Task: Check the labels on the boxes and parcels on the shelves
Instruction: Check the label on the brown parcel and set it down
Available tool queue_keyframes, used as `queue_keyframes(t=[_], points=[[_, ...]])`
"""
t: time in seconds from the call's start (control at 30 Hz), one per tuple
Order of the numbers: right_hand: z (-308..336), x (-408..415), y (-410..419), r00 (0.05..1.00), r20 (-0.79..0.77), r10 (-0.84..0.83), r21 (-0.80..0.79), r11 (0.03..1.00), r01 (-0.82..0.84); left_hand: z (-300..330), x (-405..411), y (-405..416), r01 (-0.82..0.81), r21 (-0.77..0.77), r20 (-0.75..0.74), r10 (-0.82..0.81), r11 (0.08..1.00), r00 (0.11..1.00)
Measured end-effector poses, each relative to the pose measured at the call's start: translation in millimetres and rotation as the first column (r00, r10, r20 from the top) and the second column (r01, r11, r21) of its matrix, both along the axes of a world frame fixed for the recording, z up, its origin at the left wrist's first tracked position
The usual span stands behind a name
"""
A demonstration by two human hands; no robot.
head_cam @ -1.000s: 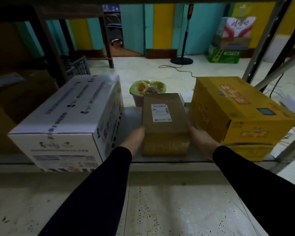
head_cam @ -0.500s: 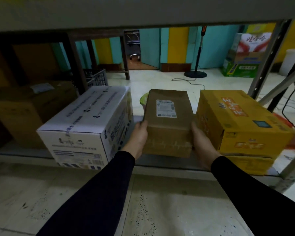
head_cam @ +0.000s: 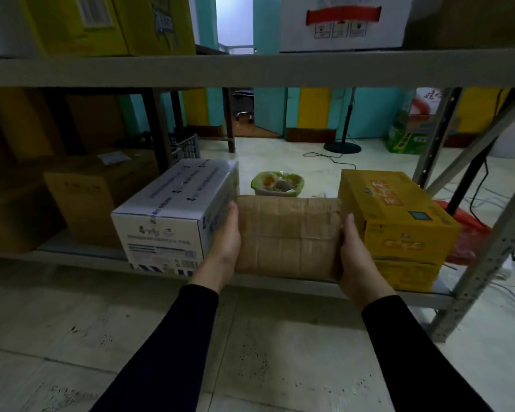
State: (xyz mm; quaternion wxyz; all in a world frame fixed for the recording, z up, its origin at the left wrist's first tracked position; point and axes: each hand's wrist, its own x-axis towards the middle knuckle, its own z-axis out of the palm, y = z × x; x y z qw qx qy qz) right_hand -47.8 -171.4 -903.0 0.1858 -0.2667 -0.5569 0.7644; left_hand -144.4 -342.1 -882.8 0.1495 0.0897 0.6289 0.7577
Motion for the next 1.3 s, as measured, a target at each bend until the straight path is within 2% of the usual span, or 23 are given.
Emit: queue_keyframes(t=[0.23, 0.33, 0.43, 0.57, 0.63, 0.67, 0.73, 0.83, 0.93, 1.03, 1.23, 1.3], points=[[-6, 22, -1, 0.992, 0.105, -0.069, -0.089, 0.993, 0.078, -8, 9, -5, 0.185, -0.034, 0.091, -0.181, 0.982, 0.979], [-2, 26, -6, 0.993, 0.096, -0.064, -0.102, 0.992, 0.074, -7, 10, -6, 0.19, -0.046, 0.103, -0.184, 0.981, 0.977], [-2, 30, -7, 0.997, 0.049, -0.061, -0.068, 0.996, 0.065, -5, 16, -8, 0.167, -0.034, 0.096, -0.163, 0.985, 0.982], [-11, 40, -5, 0.995, -0.093, -0.042, -0.049, 0.998, 0.038, -2, 15, -20, 0.119, 0.092, 0.149, -0.132, 0.989, 0.98], [-15, 43, 0, 0.988, -0.144, -0.061, -0.08, 0.996, 0.05, -2, 14, -28, 0.151, 0.098, 0.161, -0.165, 0.984, 0.973], [-15, 44, 1, 0.988, -0.142, -0.058, -0.089, 0.995, 0.046, -2, 15, -31, 0.203, 0.053, 0.149, -0.209, 0.978, 0.967], [-14, 46, 0, 0.994, -0.104, -0.012, -0.061, 0.998, 0.005, -7, 17, -37, 0.269, -0.046, 0.14, -0.26, 0.962, 0.955], [-19, 49, -3, 0.999, -0.018, 0.04, 0.031, 0.999, -0.039, -17, 15, -43, 0.279, -0.117, 0.093, -0.269, 0.953, 0.959], [-35, 45, 0, 1.0, 0.008, 0.005, 0.17, 0.985, -0.007, -25, 14, -45, 0.328, -0.148, 0.07, -0.321, 0.933, 0.944], [-49, 40, 3, 0.999, 0.025, -0.035, 0.32, 0.947, 0.025, -29, 14, -45, 0.308, -0.21, 0.059, -0.303, 0.928, 0.951], [-50, 44, 0, 0.999, -0.02, 0.032, 0.338, 0.941, -0.024, -25, 14, -36, 0.255, -0.303, 0.024, -0.26, 0.918, 0.965], [-52, 45, 2, 0.994, -0.032, 0.102, 0.332, 0.939, -0.086, -18, 14, -32, 0.226, -0.274, 0.013, -0.232, 0.935, 0.973]])
